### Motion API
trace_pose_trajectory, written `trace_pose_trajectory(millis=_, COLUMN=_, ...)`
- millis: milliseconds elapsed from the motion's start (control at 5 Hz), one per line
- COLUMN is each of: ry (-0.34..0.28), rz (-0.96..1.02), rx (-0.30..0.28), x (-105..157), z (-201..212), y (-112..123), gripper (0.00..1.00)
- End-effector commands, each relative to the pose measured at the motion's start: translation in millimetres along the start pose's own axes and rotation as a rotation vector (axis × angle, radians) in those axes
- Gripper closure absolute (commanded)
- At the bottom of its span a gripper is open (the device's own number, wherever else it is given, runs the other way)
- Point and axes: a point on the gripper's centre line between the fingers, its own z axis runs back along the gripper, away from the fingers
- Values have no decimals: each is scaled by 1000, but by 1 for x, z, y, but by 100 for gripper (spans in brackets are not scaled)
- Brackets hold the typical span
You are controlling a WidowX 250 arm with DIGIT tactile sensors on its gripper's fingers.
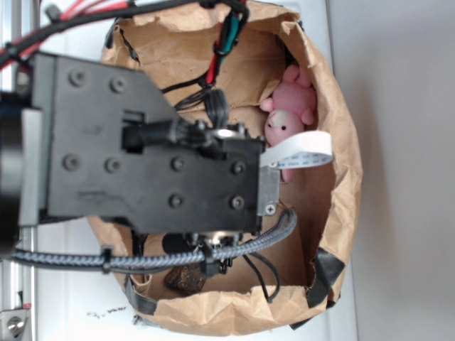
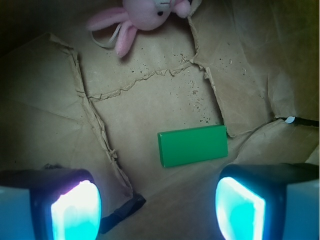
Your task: Grab the rock.
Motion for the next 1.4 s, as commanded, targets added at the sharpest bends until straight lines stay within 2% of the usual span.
trace_pose_trajectory(millis=0, ry=31, rz=272, rx=-114, x=10, z=-4, y=-22, gripper=0)
trace_pose_trajectory(millis=200, ry=80, rz=385, rx=-190, x=11, z=-8, y=-31, gripper=0)
trace_pose_trajectory(millis=400, ry=142, rz=508, rx=-185, x=1, z=-15, y=-38, gripper=0)
trace_pose_trajectory(millis=600, ry=222, rz=481, rx=-157, x=-11, z=-27, y=-49, gripper=0)
trace_pose_trajectory(millis=800, ry=258, rz=451, rx=-139, x=-44, z=-37, y=-55, gripper=0)
trace_pose_trajectory(millis=1000, ry=314, rz=433, rx=-149, x=-38, z=-37, y=-57, gripper=0)
trace_pose_trajectory(millis=1200, ry=314, rz=433, rx=-149, x=-38, z=-37, y=-57, gripper=0)
